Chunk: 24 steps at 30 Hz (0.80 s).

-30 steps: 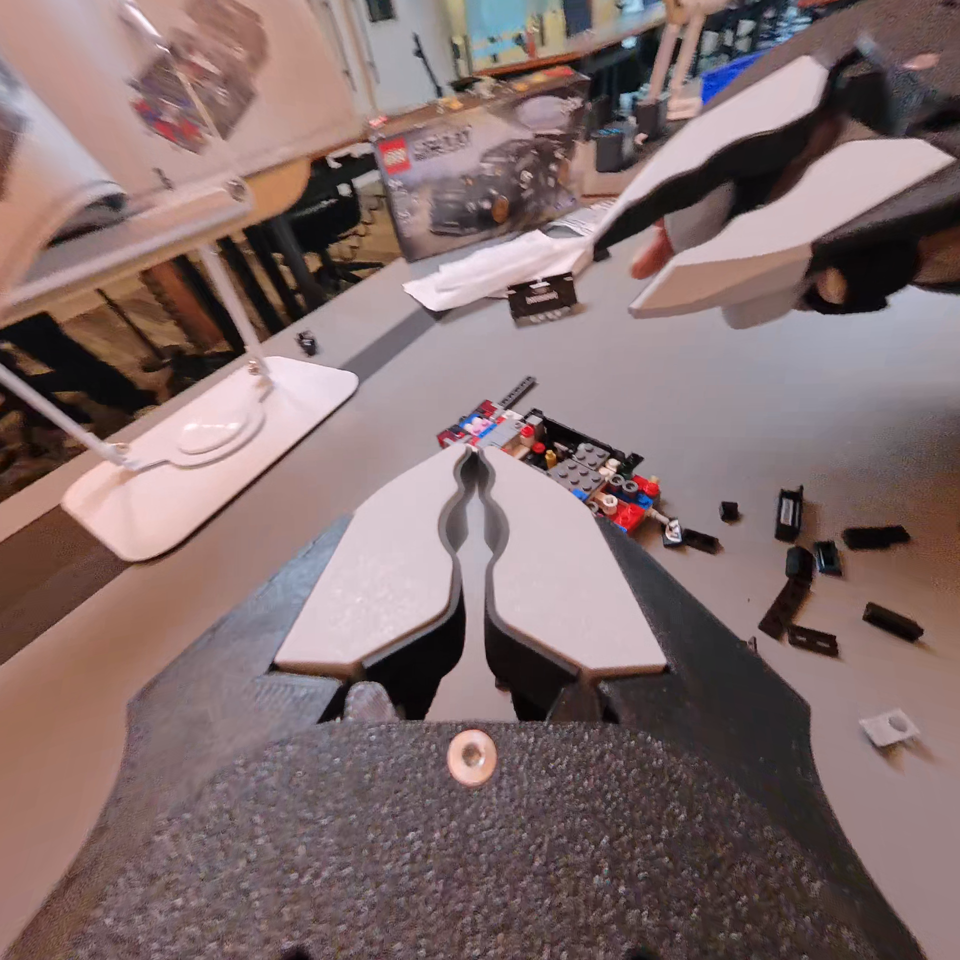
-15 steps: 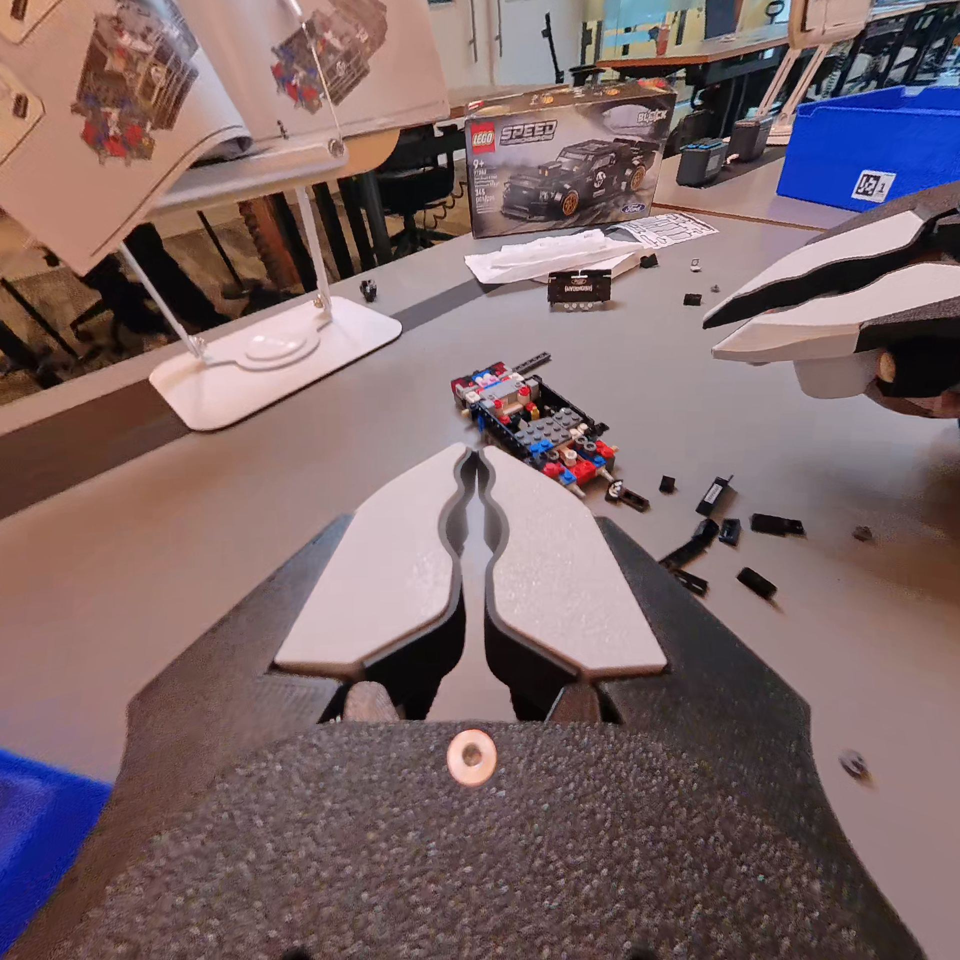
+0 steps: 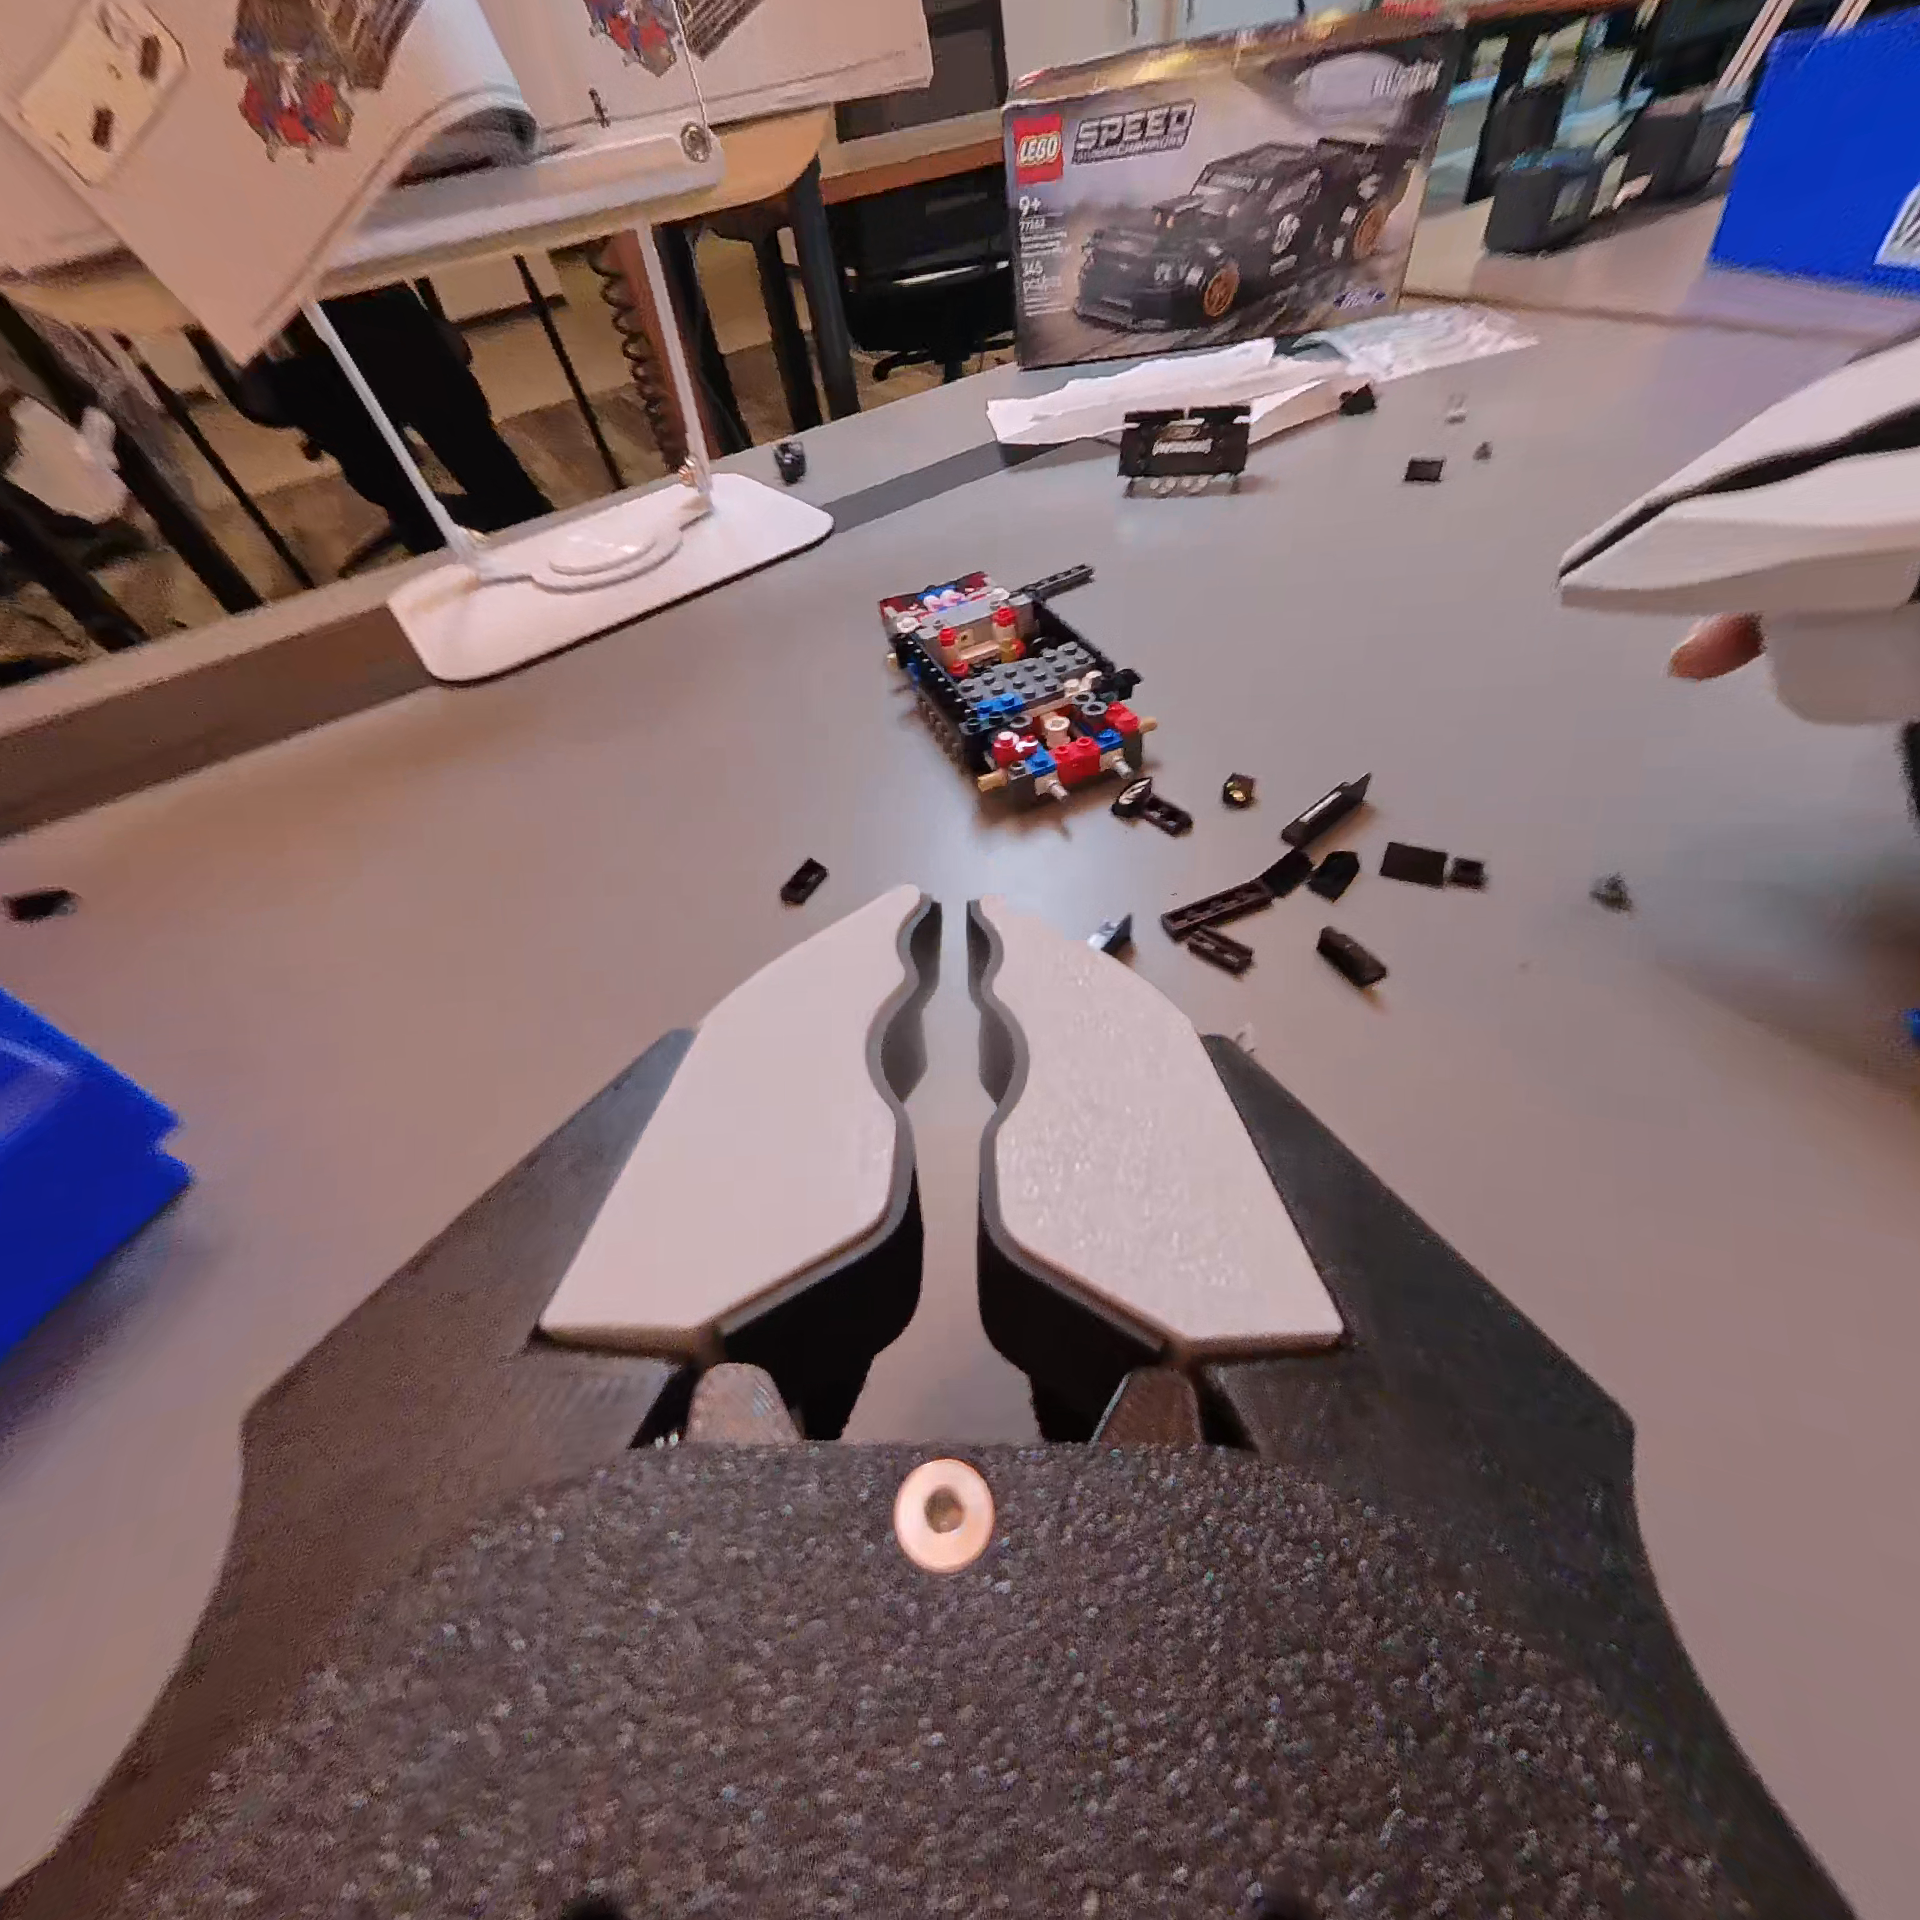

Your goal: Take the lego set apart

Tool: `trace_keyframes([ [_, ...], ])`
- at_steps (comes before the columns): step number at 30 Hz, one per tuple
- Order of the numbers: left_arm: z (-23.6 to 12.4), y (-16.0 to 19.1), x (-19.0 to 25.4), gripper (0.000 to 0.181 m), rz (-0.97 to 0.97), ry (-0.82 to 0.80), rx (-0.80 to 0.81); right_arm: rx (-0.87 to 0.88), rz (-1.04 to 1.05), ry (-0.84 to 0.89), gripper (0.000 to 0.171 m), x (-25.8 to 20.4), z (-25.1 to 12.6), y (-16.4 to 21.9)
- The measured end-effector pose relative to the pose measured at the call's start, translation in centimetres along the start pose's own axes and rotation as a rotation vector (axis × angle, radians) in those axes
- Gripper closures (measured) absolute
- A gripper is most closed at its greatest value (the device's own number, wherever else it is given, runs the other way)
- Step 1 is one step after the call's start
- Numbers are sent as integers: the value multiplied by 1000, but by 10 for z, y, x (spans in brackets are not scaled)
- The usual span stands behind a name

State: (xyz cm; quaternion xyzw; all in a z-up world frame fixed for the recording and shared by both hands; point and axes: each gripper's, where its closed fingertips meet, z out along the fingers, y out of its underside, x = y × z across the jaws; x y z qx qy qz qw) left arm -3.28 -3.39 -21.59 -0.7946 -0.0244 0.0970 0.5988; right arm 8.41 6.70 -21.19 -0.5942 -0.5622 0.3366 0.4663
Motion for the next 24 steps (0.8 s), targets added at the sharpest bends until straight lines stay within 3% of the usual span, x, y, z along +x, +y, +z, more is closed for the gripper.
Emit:
trace_keyframes([
  [6,4,0,1,167,-14,-8,-13,109,-54,-13,171,-7,-5,-14],
  [12,25,3,8,181,74,-22,-91,141,-224,-84,171,-46,-1,-28],
  [19,44,14,-5,181,178,-136,-242,294,-156,-374,171,-155,-21,-93],
  [24,42,19,-12,181,284,-219,-292,262,-226,-387,171,-202,-22,-105],
])
